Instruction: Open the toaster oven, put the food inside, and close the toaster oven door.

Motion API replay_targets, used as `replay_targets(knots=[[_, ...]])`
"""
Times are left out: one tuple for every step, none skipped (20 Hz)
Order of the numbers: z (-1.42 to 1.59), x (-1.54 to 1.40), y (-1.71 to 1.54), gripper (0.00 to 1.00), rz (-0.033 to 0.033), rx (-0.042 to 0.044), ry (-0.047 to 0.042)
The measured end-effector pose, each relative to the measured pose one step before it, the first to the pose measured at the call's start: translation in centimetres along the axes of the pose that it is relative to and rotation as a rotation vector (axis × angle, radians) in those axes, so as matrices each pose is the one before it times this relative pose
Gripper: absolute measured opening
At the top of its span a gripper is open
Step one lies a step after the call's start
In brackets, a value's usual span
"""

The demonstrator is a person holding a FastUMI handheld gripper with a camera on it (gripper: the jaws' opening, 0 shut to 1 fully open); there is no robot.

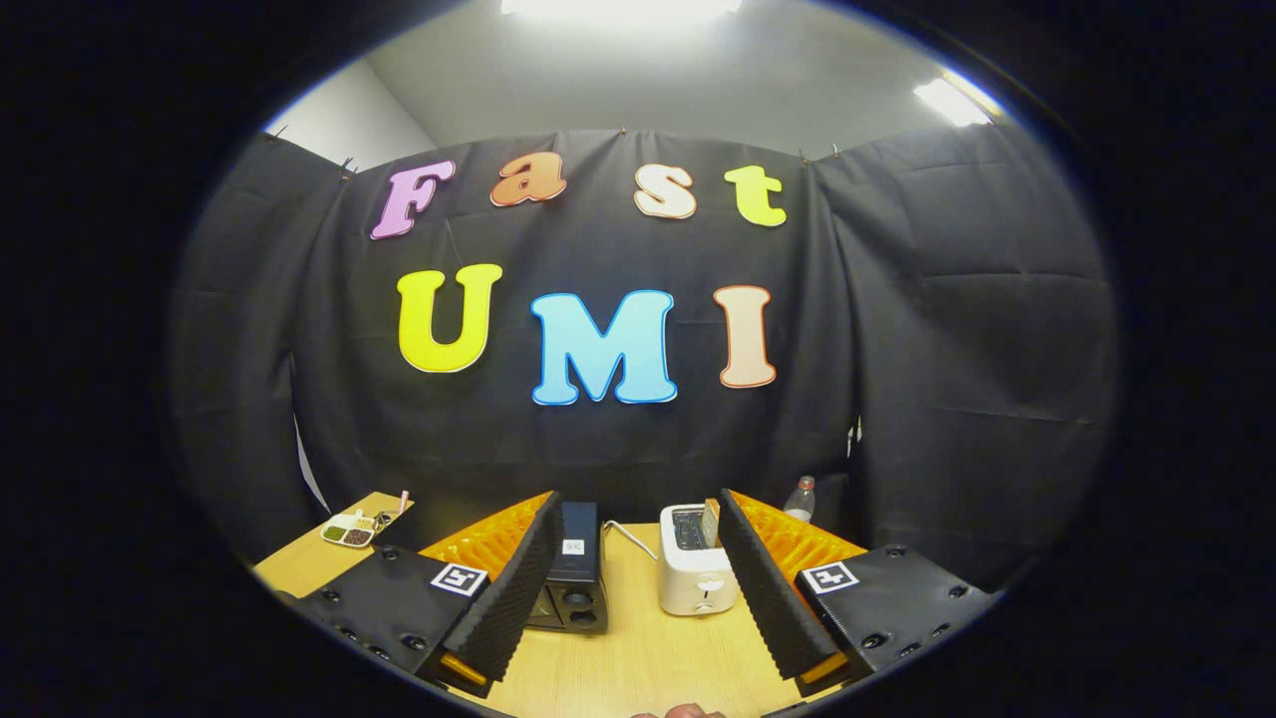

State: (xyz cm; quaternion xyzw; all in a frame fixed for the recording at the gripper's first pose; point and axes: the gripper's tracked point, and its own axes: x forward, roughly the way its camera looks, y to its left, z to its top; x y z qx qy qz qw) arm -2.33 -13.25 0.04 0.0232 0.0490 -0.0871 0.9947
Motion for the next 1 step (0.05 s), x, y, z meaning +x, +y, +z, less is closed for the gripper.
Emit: replay_targets(knots=[[-0.121,0.213,0.495,0.98,0.01387,-0.00147,0.00484]])
